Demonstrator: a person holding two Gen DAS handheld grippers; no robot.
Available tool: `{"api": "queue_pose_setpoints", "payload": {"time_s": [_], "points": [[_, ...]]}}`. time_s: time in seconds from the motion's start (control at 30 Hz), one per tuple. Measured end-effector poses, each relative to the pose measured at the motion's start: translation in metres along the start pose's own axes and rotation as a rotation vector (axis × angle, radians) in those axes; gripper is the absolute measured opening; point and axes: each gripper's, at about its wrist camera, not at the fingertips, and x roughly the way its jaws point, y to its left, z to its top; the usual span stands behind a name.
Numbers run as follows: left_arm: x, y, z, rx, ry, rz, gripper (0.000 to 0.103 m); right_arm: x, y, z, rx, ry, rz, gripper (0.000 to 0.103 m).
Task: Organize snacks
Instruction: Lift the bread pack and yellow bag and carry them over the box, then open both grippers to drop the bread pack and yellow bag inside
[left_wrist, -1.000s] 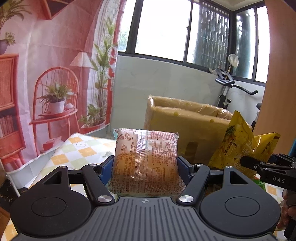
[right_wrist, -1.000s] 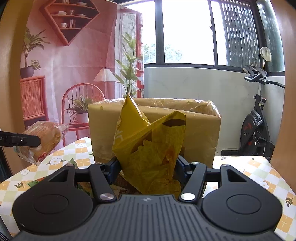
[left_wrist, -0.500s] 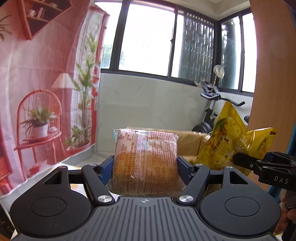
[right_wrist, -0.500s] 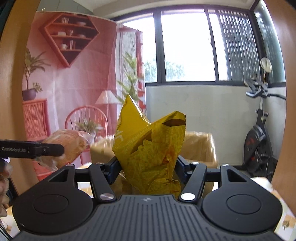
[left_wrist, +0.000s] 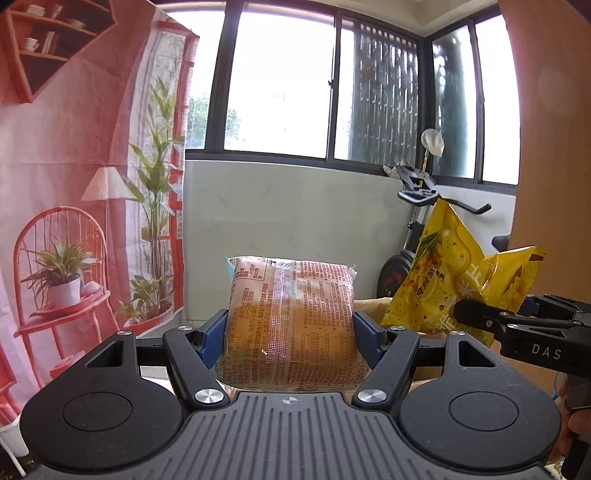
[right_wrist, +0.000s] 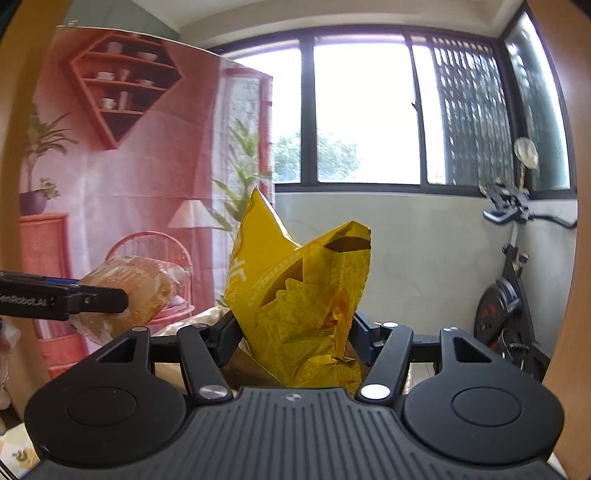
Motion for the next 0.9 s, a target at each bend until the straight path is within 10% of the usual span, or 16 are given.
{"api": "queue_pose_setpoints", "payload": {"time_s": [0.9], "points": [[0.084,-0.011,0.002,0.079,0.173,0.005,0.073,0.082,-0.035,-0.025,0.062,0.196,-0.095,0.063]]}}
